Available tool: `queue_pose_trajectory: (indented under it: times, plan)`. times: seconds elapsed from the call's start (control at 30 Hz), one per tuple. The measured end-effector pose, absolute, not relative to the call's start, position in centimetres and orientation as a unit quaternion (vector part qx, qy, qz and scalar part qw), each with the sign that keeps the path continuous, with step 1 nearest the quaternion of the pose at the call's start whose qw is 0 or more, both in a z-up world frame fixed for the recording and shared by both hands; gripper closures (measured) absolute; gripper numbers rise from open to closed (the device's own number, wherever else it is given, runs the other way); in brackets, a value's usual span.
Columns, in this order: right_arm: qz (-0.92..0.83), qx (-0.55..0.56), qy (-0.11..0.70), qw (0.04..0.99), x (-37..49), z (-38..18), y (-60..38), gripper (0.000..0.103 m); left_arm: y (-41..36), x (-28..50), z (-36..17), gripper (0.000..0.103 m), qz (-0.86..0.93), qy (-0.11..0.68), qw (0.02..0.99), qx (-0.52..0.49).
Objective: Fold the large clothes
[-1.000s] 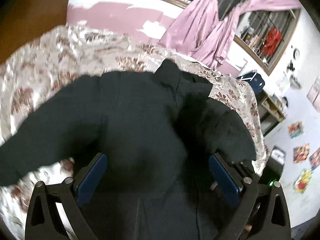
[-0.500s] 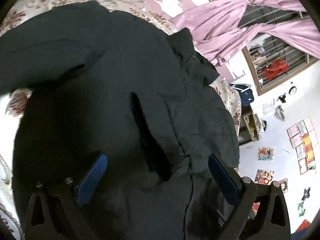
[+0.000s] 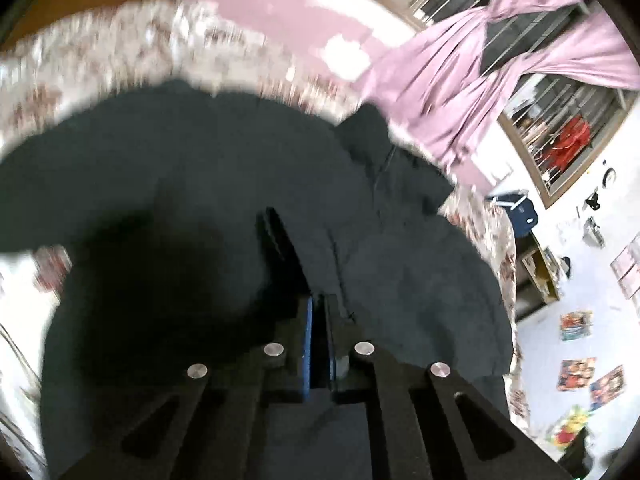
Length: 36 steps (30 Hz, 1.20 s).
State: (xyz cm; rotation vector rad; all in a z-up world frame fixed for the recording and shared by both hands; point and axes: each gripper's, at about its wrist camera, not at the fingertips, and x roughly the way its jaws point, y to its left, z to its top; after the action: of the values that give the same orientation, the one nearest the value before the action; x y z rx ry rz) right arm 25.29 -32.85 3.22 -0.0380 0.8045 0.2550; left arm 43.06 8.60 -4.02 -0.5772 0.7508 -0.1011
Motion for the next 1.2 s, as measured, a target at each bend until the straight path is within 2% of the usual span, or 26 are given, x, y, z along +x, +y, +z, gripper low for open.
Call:
queue_pose_trajectory:
  times: [0.13, 0.23, 0.47, 0.63, 0.77, 0.8, 0.87, 0.93, 1.0, 1.2]
  plan:
    - [0.110, -0.012, 0.362, 0.926, 27.4, 5.0, -32.9, 0.024, 9.2, 41.9, 0.1, 0.098, -0.017, 0.292, 0.928, -0.230]
    - [0.102, 0.001, 0.344, 0.934, 29.7, 6.1, -32.4, 0.024, 10.4, 41.5, 0.5, 0.098, 0.000, 0.289, 0.934, -0.210]
    - [0.095, 0.078, 0.378, 0.918, 37.7, 4.2, -29.3, 0.023, 11.6, 42.7, -4.1, 0.097, 0.016, 0.359, 0.915, -0.182]
    - [0.084, 0.033, 0.398, 0.913, 41.4, 1.7, -26.1, 0.023, 12.2, 42.6, -6.1, 0.095, 0.013, 0.369, 0.911, -0.183]
    - [0.071, 0.018, 0.412, 0.908, 42.3, -0.4, -24.9, 0.011, 12.3, 42.1, -6.5, 0.092, -0.003, 0.367, 0.913, -0.181]
    - [0.069, 0.019, 0.409, 0.910, 42.3, -0.7, -24.8, 0.009, 12.5, 41.7, -6.6, 0.087, -0.007, 0.367, 0.911, -0.188]
    - [0.071, 0.027, 0.397, 0.915, 42.1, -1.1, -24.8, 0.008, 13.2, 41.1, -6.7, 0.071, -0.015, 0.367, 0.906, -0.210]
    - [0.071, 0.032, 0.384, 0.920, 41.4, -1.4, -25.0, 0.007, 14.2, 40.1, -6.7, 0.032, -0.033, 0.358, 0.900, -0.249]
    - [0.070, 0.032, 0.375, 0.924, 41.1, -1.5, -24.8, 0.007, 15.0, 38.9, -6.6, 0.016, -0.033, 0.344, 0.896, -0.279]
    - [0.074, 0.040, 0.361, 0.929, 40.5, -1.8, -25.5, 0.005, 19.5, 36.0, -7.1, 0.013, 0.010, 0.355, 0.868, -0.346]
